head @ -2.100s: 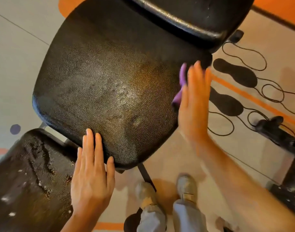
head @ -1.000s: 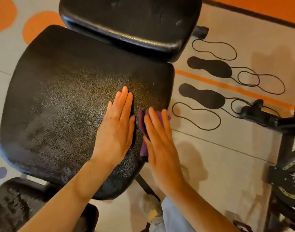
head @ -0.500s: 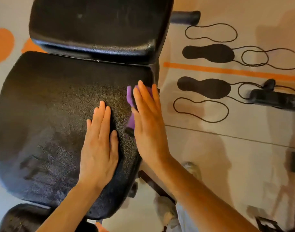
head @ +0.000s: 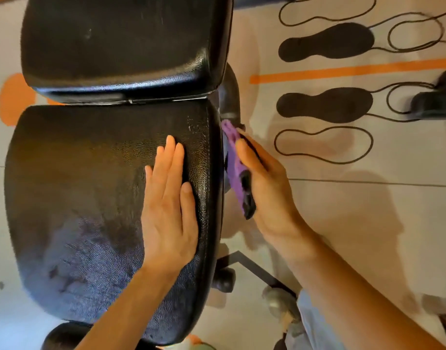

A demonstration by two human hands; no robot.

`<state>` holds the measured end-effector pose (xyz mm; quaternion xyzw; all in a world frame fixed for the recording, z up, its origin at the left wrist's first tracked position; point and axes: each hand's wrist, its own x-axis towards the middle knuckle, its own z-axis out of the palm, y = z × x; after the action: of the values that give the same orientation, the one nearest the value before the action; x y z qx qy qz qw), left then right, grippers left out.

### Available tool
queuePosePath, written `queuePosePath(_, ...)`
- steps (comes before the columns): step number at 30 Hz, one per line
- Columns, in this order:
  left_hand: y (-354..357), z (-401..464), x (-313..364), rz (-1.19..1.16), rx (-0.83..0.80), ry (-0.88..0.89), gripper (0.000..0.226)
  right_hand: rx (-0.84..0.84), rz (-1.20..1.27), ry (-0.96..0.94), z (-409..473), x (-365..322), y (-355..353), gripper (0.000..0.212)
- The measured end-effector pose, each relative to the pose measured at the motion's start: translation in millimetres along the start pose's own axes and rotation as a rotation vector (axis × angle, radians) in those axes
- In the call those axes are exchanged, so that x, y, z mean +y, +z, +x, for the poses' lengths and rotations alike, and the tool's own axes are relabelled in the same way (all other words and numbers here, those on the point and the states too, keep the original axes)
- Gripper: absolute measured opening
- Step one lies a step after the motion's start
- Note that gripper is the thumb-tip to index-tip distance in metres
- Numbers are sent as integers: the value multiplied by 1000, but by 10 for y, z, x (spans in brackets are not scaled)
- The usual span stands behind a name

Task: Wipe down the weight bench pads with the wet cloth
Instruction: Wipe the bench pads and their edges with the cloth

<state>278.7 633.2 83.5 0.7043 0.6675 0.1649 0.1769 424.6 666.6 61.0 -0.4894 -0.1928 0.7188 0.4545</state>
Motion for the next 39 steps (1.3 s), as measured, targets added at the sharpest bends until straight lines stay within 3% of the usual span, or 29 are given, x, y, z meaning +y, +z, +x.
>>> queuePosePath(5,18,3,-6,-9,16,-8,50,146,-145,-183,381,25,363,43)
queuePosePath(8,27,11,-21,-13,18,-5,50,119,-88,-237,-109,334,377,46)
queuePosePath(11,26,17,-18,-10,13,-5,51,98,-203,-273,-525,414,362,49)
queuePosePath(17,33,22,6,7,17,-14,52,217,-111,-286,554,55,457,40)
queuePosePath(19,40,22,-5,17,20,-10,52,150,-50,-316,185,210,459,42)
queuePosePath(22,45,20,-32,39,9,-11,53,65,-228,-363,-549,457,376,48)
queuePosePath(25,46,21,-4,42,5,-17,53,48,-231,-390,-239,363,333,45)
queuePosePath(29,44,24,38,33,8,-27,53,132,-72,-272,531,-56,404,41)
queuePosePath(35,55,25,-2,35,12,-20,53,21,-185,-298,-625,527,295,49)
queuePosePath(39,47,19,2,17,24,-7,52,-17,-192,-335,-124,307,247,45)
